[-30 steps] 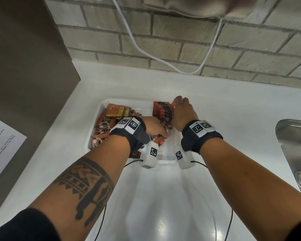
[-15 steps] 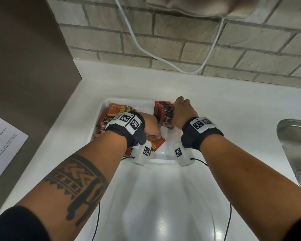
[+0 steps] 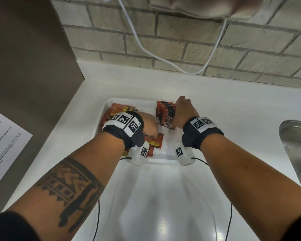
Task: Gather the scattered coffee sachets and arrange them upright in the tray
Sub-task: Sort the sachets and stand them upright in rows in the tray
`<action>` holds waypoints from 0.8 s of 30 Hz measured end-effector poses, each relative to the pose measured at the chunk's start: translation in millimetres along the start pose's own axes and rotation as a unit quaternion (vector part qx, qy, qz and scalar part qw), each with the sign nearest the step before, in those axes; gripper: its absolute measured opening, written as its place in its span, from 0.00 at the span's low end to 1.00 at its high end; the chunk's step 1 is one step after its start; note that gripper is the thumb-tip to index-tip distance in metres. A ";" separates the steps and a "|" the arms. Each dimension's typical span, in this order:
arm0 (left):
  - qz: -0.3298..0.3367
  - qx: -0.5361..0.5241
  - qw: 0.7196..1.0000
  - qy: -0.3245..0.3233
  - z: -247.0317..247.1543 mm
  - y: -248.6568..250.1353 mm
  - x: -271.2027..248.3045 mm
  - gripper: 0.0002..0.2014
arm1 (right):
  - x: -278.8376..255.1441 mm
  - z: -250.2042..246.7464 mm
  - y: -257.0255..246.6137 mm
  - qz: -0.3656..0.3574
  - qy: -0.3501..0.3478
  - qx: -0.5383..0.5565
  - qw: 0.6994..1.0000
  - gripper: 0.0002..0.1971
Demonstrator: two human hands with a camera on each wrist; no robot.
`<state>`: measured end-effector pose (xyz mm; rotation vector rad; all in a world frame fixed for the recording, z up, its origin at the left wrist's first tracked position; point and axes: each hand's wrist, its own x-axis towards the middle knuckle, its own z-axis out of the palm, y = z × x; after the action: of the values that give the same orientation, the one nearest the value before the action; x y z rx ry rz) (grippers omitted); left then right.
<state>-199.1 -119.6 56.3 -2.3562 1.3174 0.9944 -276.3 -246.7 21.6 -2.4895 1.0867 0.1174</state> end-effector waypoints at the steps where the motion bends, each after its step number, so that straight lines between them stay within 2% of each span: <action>1: 0.004 -0.010 1.000 0.007 0.2 1.7 0.0 0.13 | 0.1 -0.2 -0.2 0.001 0.003 0.003 1.000 0.34; 6: 0.019 -0.066 0.998 0.006 5.2 12.3 5.5 0.15 | -1.4 -3.3 0.0 0.005 0.004 0.009 1.000 0.34; 13: 0.031 -0.139 0.990 -0.006 5.3 12.0 4.4 0.11 | -8.0 -13.6 7.5 -0.005 0.006 0.024 1.000 0.34; 18: 0.036 -0.238 0.970 -0.029 4.6 -1.5 -1.8 0.17 | -21.8 -27.1 14.0 -0.033 0.023 0.043 0.998 0.30; 21: 0.031 -0.269 0.962 -0.020 7.4 -11.9 -5.3 0.22 | -36.0 -36.0 16.3 -0.057 0.041 0.050 0.996 0.22; 23: 0.040 -0.321 0.946 -0.009 10.2 -20.1 -7.8 0.17 | -46.6 -41.3 16.8 -0.071 0.043 0.066 0.994 0.14; 24: 0.052 -0.379 0.924 -0.019 12.6 -25.4 -7.7 0.13 | -52.3 -43.1 16.0 -0.072 0.029 0.092 0.993 0.11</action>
<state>-186.3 -94.0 49.9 -2.7738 1.1850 1.8402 -327.8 -238.3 67.8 -2.4079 0.8925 -0.0949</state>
